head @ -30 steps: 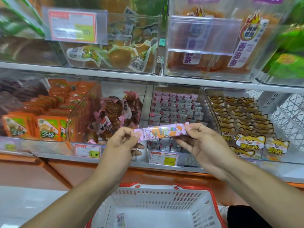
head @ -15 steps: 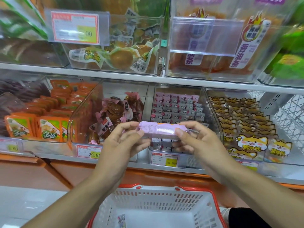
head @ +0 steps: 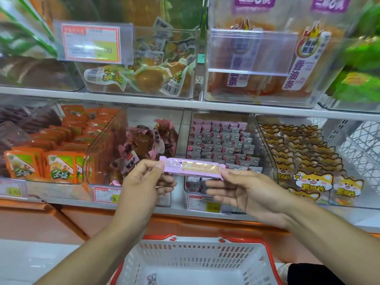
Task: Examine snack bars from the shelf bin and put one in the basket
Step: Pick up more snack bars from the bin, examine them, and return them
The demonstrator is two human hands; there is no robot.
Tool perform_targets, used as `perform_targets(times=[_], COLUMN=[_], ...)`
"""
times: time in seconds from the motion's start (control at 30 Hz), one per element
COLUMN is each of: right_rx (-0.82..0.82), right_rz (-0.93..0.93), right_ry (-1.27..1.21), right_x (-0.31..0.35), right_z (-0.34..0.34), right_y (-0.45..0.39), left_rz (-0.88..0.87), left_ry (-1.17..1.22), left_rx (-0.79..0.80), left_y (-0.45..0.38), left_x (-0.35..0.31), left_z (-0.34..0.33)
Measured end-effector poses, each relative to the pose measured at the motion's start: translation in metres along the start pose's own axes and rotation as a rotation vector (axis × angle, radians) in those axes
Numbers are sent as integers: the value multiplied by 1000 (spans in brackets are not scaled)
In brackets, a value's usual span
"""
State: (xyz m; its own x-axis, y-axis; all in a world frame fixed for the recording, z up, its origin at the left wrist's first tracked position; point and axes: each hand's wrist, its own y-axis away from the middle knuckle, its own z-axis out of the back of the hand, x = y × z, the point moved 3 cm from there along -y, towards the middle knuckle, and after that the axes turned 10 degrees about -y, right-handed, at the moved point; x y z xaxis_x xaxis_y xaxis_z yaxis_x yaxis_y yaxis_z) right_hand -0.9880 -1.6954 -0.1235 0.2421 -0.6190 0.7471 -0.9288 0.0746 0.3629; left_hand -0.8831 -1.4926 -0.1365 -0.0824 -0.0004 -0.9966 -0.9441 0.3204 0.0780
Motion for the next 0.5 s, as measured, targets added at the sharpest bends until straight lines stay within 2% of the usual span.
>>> perform_targets(times=[0.07, 0.13, 0.2, 0.27, 0.33, 0.43, 0.5], right_rx=[5, 93, 152, 115, 31, -62, -116], right_rz=[57, 138, 251, 389, 488, 496, 470], right_ry=[22, 39, 229, 403, 382, 244, 184], right_x=[1, 5, 7, 8, 11, 15, 16], right_z=[3, 3, 0, -1, -1, 3, 6], right_y=[-3, -3, -1, 1, 2, 0, -2], left_rz=[41, 98, 167, 221, 237, 68, -16], left_ry=[23, 80, 151, 207, 203, -11, -101], left_rx=[-1, 12, 26, 56, 67, 28, 65], left_y=[-1, -2, -1, -1, 1, 4, 8], left_x=[2, 5, 5, 4, -2, -14, -19], left_z=[0, -3, -6, -9, -12, -15, -20])
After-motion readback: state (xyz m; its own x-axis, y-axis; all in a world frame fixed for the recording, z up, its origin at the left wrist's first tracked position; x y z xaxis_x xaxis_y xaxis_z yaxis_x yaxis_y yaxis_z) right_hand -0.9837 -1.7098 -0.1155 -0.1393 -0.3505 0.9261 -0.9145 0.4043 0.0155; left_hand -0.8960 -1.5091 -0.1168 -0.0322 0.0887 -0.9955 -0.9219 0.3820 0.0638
